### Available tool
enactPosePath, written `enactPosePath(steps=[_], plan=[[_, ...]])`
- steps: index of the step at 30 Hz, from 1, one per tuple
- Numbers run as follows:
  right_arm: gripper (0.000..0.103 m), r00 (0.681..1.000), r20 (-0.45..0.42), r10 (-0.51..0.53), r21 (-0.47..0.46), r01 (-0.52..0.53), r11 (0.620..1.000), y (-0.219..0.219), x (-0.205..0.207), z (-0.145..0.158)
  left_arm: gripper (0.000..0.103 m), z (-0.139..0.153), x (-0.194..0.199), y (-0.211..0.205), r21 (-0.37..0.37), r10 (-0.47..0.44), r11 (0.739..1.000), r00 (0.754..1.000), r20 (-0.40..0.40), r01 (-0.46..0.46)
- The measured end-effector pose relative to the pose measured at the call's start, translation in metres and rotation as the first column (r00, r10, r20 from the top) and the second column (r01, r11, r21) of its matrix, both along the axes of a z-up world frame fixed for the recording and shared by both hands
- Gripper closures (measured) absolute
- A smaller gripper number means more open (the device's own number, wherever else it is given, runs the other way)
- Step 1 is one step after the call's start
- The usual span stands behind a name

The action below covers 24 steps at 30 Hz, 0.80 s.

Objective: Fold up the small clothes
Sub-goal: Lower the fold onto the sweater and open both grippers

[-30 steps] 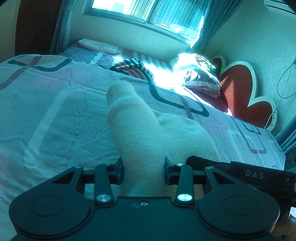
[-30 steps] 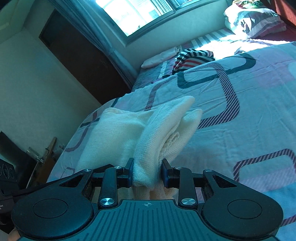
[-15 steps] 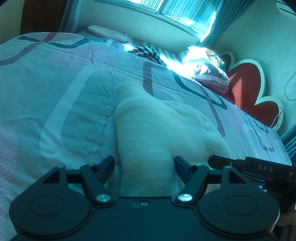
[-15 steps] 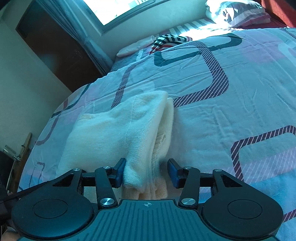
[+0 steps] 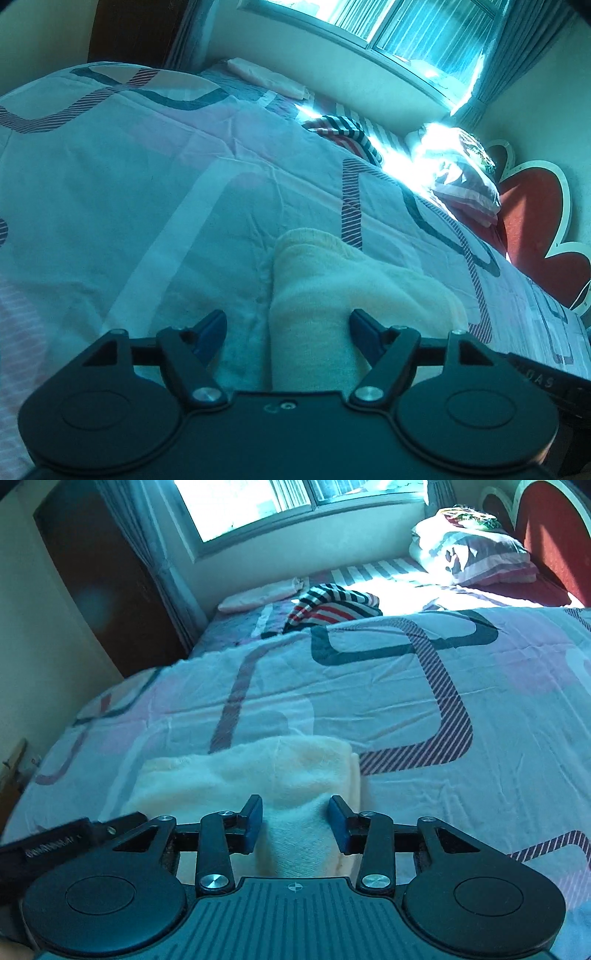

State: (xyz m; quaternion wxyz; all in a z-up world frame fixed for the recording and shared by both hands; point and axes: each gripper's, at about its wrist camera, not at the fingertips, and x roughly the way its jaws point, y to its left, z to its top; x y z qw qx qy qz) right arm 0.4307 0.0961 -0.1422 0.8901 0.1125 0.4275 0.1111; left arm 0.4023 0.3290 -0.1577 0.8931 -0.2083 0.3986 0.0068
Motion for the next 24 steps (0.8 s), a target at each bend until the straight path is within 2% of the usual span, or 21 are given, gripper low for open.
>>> enactPosePath(steps=[2,5,8,10,14,16,18,21,24], plan=[[0.065,1.000,-0.013,-0.023,0.020,0.024,1.000,-0.007,0.003,-0.010,0.027,-0.001,0.001,0.000,-0.003,0.001,1.000,1.000,-0.004,-0.001],[0.065,1.000,-0.010,-0.022,0.023,0.022,0.999,-0.009,0.002,-0.008,0.027,0.005,-0.002,-0.002,0.017,-0.002,1.000,1.000,-0.012,0.003],[0.065,0.999,0.026,-0.022,0.049,0.021,0.999,-0.012,-0.013,0.009,0.030,0.020,-0.017,-0.006,0.057,-0.026,0.998,1.000,0.013,0.025],[0.065,0.997,0.077,0.006,0.036,-0.009,0.999,-0.011,-0.032,0.025,0.030,0.028,-0.031,-0.008,0.084,-0.050,0.995,0.998,0.028,0.048],[0.065,0.990,0.121,0.069,0.010,-0.071,0.997,-0.007,-0.069,0.039,0.030,0.034,-0.067,-0.011,0.111,-0.094,0.990,0.995,0.039,0.089],[0.065,0.988,0.124,0.090,-0.040,-0.086,0.996,-0.002,-0.084,0.036,0.030,0.032,-0.082,-0.013,0.112,-0.108,0.988,0.994,0.026,0.105],[0.065,0.993,0.090,0.083,-0.112,-0.072,0.991,0.001,-0.088,0.020,0.030,0.025,-0.091,-0.017,0.116,-0.121,0.986,0.993,0.005,0.119],[0.065,0.998,0.041,0.042,-0.085,-0.038,0.996,-0.007,-0.086,0.000,0.029,0.012,-0.095,-0.022,0.100,-0.137,0.985,0.990,-0.037,0.140],[0.065,0.999,0.025,0.021,-0.070,-0.019,0.997,-0.008,-0.086,0.000,0.029,0.008,-0.097,-0.023,0.085,-0.128,0.988,0.990,-0.055,0.132]])
